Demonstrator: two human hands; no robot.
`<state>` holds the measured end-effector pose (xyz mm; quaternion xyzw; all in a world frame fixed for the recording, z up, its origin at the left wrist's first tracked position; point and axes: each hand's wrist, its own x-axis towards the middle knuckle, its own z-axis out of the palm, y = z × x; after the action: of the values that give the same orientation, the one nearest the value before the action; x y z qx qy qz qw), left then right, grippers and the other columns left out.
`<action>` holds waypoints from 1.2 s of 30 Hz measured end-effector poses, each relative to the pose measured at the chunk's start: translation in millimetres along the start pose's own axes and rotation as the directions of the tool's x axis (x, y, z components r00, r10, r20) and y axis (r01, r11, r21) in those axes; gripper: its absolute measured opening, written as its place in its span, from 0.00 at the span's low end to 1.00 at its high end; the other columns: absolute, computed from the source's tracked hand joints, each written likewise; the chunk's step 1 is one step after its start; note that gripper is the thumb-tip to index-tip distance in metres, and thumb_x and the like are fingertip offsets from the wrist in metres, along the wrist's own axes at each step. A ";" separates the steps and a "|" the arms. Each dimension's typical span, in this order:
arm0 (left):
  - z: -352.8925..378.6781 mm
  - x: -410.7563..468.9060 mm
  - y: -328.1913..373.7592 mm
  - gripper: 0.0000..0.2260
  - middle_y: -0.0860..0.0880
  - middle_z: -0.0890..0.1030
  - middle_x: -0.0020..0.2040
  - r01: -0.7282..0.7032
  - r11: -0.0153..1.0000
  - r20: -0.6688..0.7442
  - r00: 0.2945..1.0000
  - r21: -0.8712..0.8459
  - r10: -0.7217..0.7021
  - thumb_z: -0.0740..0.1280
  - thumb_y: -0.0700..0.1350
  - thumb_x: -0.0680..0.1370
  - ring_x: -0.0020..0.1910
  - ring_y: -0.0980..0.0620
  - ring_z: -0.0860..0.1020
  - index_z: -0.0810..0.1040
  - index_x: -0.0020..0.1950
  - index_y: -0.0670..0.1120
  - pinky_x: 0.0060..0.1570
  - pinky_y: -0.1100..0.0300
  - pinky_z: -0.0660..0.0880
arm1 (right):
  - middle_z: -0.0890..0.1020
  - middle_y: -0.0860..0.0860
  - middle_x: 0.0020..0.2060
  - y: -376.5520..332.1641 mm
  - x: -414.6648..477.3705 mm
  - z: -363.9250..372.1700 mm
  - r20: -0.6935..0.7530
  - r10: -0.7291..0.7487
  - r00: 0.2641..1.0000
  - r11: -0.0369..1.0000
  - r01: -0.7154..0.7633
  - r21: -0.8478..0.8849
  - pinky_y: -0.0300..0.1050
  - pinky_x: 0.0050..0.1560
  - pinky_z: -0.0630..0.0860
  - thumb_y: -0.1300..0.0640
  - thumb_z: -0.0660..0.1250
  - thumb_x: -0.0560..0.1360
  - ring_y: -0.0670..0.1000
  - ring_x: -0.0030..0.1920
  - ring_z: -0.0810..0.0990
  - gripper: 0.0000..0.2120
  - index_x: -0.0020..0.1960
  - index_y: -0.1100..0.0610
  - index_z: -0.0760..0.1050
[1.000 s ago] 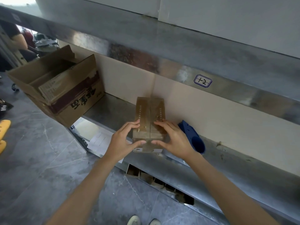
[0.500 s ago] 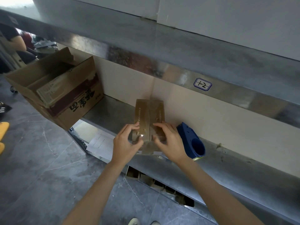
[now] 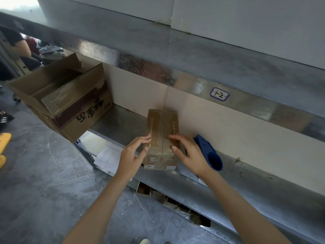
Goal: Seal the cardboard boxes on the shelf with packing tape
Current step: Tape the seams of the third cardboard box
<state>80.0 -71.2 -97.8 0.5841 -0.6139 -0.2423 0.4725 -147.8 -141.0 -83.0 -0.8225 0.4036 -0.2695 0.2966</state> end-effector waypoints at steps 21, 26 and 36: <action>-15.9 6.9 -5.4 0.21 0.62 0.78 0.65 0.115 0.990 0.134 0.986 -0.082 -0.104 0.64 0.30 0.77 0.68 0.62 0.72 0.81 0.60 0.52 0.68 0.54 0.72 | 0.70 0.41 0.70 -8.6 -0.4 -26.8 0.248 0.063 0.967 0.994 -0.084 0.075 0.36 0.71 0.59 0.61 0.57 0.77 0.38 0.71 0.64 0.27 0.74 0.46 0.63; -9.1 5.8 -1.2 0.17 0.59 0.81 0.61 0.038 0.996 0.006 0.999 -0.078 -0.038 0.66 0.30 0.77 0.64 0.61 0.77 0.84 0.58 0.48 0.68 0.57 0.72 | 0.71 0.44 0.70 -3.5 3.1 -26.5 0.245 0.058 0.968 0.997 -0.069 0.037 0.43 0.74 0.61 0.67 0.57 0.75 0.40 0.71 0.65 0.29 0.74 0.48 0.64; -3.5 6.8 -1.1 0.14 0.57 0.83 0.58 0.021 0.998 -0.071 0.997 -0.062 -0.025 0.70 0.33 0.75 0.59 0.61 0.80 0.85 0.57 0.47 0.63 0.65 0.74 | 0.74 0.43 0.64 -1.8 -1.7 -9.7 0.060 0.030 0.998 0.999 -0.031 0.021 0.35 0.65 0.67 0.64 0.59 0.81 0.40 0.65 0.70 0.19 0.68 0.48 0.71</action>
<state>84.5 -77.0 -95.2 0.5847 -0.5821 -0.2455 0.5089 -154.3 -141.3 -75.5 -0.8207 0.4041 -0.2447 0.3215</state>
